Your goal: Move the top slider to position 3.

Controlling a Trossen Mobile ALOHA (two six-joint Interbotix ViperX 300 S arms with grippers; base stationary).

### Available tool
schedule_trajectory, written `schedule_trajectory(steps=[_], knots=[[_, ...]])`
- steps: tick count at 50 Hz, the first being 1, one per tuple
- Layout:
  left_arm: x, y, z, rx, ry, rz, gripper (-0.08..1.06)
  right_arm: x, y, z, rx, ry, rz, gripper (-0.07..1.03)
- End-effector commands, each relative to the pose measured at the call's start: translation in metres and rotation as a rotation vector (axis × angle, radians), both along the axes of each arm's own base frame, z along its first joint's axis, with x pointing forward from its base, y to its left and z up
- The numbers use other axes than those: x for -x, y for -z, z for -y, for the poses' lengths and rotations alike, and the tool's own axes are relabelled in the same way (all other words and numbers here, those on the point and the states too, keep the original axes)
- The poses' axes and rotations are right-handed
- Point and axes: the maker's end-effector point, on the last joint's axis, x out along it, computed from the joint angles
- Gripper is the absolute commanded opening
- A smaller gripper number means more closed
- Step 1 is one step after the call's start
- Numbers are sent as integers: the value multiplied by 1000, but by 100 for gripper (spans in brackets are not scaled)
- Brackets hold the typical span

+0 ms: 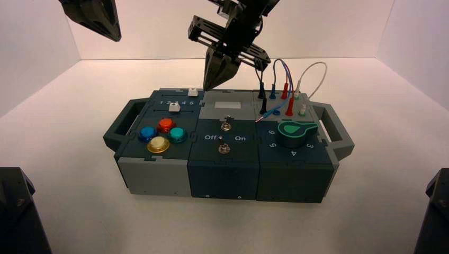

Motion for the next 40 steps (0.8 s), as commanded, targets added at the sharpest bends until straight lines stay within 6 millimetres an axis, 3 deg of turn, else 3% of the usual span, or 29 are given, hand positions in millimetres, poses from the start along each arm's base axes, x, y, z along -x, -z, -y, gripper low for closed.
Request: schedule_trajectory(steps=[1, 27, 40], knots=[[-2, -6, 3, 6, 6, 19, -3, -9, -14, -9, -29, 0, 34, -2], [-2, -5, 3, 4, 11, 13, -3, -14, -6, -14, -26, 1, 24, -2], [-1, -5, 4, 4, 14, 15, -3, -6, -3, -24, -32, -16, 11, -2]])
